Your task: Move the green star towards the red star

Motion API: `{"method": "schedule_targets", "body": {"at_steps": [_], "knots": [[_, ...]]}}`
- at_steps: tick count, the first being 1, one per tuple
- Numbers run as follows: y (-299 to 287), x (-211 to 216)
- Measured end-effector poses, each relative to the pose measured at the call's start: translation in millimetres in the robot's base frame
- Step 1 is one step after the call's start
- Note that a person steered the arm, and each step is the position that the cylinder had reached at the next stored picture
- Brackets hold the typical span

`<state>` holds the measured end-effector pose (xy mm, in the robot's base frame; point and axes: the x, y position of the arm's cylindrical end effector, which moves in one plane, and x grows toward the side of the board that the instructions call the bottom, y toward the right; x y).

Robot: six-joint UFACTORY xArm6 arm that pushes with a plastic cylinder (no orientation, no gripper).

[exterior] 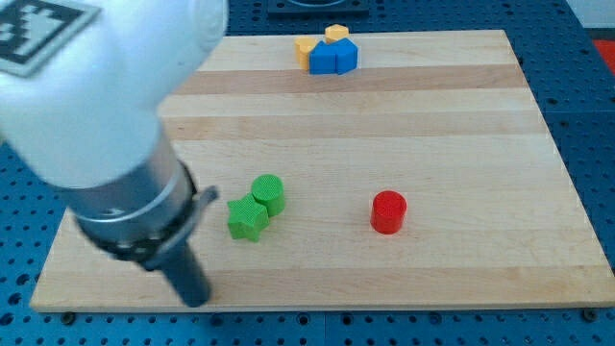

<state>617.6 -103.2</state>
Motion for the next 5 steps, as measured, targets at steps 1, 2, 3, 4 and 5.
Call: {"method": "schedule_targets", "body": {"at_steps": [1, 2, 3, 4, 5], "knots": [[74.8, -33.2], [91.4, -62.0], [71.3, -81.8], [39.0, -98.8], [41.0, -89.5]]}}
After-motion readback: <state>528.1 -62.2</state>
